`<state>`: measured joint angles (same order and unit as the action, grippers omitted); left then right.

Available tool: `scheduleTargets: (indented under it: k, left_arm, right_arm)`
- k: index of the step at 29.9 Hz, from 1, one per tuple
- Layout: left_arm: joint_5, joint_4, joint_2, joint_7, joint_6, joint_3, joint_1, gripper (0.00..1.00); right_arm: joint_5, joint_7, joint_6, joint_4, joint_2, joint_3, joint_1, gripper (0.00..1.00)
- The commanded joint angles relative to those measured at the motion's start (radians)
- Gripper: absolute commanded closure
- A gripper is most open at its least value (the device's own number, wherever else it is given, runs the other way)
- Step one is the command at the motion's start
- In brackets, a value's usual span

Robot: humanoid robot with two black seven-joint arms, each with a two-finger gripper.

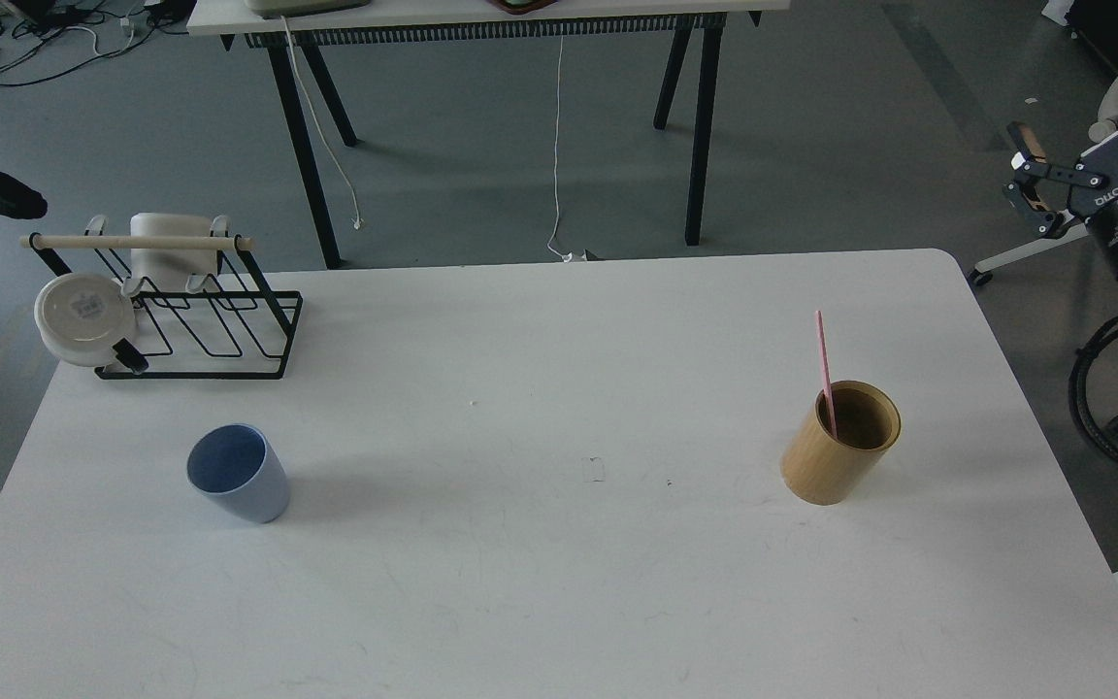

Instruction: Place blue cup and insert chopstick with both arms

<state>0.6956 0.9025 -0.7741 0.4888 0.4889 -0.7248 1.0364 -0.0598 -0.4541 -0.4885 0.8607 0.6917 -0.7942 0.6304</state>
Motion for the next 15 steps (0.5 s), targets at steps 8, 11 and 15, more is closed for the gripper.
scheduleTargets:
  k: [8,11,15]
  left_arm:
    - [0.278,0.323,-0.323,0.000,0.000,0.234,-0.156,0.00]
    - [0.467,0.343,-0.330,0.000,0.000,0.245,-0.226,0.00]
    - [0.678,0.395,-0.355,0.000,-0.074,0.263,-0.340,0.00]
  right_arm:
    - [-0.002,0.000,0.000,-0.003,-0.015,0.003,-0.001,0.01]
    - [-0.002,0.000,0.000,-0.005,-0.015,0.001,-0.001,0.01]
    - [-0.002,0.000,0.000,-0.009,-0.014,0.001,-0.001,0.01]
